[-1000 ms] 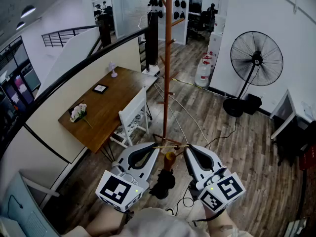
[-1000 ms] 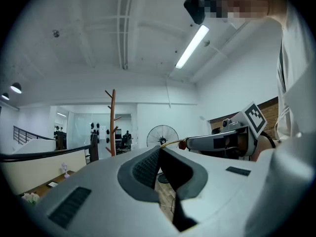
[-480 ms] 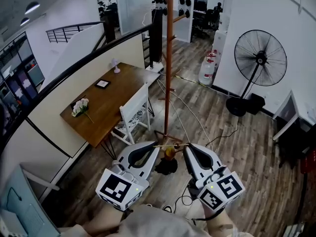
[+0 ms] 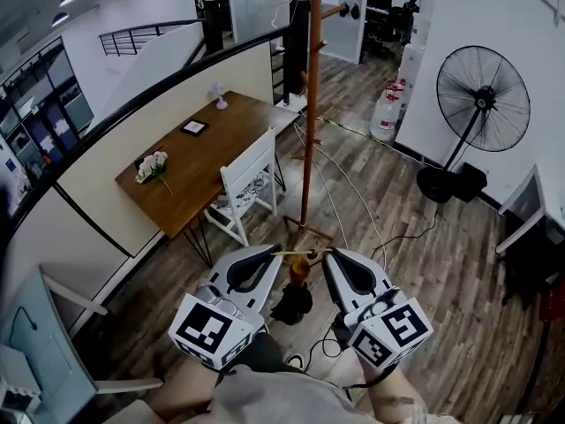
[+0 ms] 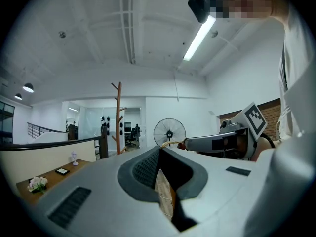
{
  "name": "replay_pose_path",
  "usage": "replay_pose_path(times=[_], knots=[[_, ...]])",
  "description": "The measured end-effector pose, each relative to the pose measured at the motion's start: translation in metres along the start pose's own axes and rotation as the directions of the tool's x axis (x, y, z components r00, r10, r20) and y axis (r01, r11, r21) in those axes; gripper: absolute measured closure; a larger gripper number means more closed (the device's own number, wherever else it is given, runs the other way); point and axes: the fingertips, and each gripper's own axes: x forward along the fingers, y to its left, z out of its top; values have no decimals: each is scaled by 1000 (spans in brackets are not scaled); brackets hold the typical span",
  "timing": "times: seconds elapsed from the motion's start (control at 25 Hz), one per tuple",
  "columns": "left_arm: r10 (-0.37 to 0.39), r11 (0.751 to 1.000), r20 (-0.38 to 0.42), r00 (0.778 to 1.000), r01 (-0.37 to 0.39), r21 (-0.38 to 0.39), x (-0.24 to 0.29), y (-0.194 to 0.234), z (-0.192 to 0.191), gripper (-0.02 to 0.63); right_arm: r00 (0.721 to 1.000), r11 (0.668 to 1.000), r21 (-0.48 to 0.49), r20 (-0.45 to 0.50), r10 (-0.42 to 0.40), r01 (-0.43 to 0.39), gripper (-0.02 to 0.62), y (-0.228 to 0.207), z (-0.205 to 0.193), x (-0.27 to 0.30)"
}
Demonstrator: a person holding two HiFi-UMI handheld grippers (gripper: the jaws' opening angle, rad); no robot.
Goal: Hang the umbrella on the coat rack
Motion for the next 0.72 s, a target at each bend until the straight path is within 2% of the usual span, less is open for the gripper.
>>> replay_pose_path(times=[0.28, 0.72], knots=[[30, 1000, 2, 1000, -30, 7, 3, 7, -3, 603, 999, 999, -4, -3, 51, -51, 591, -2, -3, 9], [30, 1000, 9, 999, -30, 4, 45, 68, -12, 603, 999, 999, -13, -9, 49, -49, 591, -37, -7, 75]])
